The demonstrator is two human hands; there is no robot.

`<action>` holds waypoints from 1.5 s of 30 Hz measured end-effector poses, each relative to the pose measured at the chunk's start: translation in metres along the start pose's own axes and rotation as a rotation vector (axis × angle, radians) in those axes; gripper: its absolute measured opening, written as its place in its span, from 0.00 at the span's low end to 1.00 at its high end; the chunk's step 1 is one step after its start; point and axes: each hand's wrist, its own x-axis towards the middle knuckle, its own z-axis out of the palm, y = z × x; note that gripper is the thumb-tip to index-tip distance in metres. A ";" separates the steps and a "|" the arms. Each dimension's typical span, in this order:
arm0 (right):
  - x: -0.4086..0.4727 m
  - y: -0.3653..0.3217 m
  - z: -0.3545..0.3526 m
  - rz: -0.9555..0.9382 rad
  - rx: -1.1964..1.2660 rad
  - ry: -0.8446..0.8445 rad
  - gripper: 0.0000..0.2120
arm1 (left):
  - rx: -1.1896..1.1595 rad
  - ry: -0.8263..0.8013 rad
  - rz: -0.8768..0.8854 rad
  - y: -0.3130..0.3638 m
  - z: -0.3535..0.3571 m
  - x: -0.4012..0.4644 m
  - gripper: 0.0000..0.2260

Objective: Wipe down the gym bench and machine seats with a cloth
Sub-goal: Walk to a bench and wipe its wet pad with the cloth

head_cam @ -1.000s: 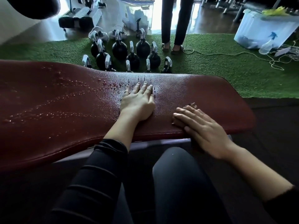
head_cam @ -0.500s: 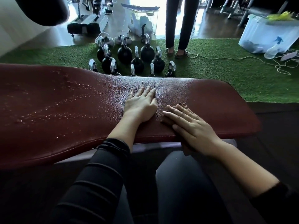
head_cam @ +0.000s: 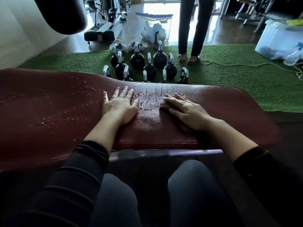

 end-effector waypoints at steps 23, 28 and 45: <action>0.140 0.019 0.000 0.115 -0.011 -0.020 0.21 | -0.030 0.040 -0.013 0.003 0.006 0.003 0.25; 0.098 0.032 -0.002 0.157 -0.070 -0.004 0.23 | -0.033 0.054 -0.012 0.002 0.007 0.004 0.25; 0.120 0.032 0.002 0.186 -0.054 -0.006 0.23 | -0.064 0.052 0.001 0.001 0.007 0.003 0.25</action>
